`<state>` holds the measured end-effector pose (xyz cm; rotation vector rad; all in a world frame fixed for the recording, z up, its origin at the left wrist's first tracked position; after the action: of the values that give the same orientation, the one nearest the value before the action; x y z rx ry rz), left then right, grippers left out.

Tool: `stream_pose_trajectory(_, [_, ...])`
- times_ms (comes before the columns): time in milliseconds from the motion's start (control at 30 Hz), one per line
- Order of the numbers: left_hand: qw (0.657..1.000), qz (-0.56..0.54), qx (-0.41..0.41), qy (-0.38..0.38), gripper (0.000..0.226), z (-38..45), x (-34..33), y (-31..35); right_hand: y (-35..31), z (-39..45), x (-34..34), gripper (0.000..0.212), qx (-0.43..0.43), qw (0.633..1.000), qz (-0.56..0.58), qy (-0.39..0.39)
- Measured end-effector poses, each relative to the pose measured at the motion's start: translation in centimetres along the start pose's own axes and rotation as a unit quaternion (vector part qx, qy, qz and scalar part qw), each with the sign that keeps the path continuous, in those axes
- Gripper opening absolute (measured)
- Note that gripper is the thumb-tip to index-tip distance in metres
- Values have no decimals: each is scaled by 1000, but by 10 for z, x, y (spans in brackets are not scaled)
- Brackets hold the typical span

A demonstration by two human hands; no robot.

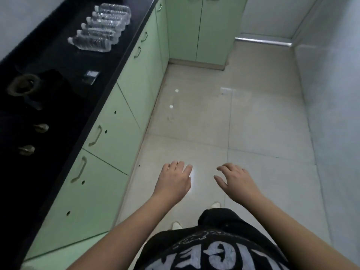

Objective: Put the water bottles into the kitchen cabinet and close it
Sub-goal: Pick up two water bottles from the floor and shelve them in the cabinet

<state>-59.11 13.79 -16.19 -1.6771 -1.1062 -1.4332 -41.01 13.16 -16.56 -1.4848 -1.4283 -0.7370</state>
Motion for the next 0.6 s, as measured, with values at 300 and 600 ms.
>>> stream_pose_trajectory(300, [1000,-2,27,-14,37,177,21,-23,109,102,46,44,-41,996,55,59])
stream_pose_trajectory(600, [996,-17,79,-26,36,340,64,0,206,220,128,48,3,1000,-8,12])
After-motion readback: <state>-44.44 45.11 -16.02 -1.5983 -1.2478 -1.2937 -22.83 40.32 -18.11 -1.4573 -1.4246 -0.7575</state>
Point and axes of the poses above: each hand's wrist, its own z-axis towards the middle knuckle, its own x-axis out of the back of the hand, y = z × x, the point moved 8 cm from there along z, towards the middle knuckle, and after that the axes turned 6 degrees about -y, right-handed, at the moved point
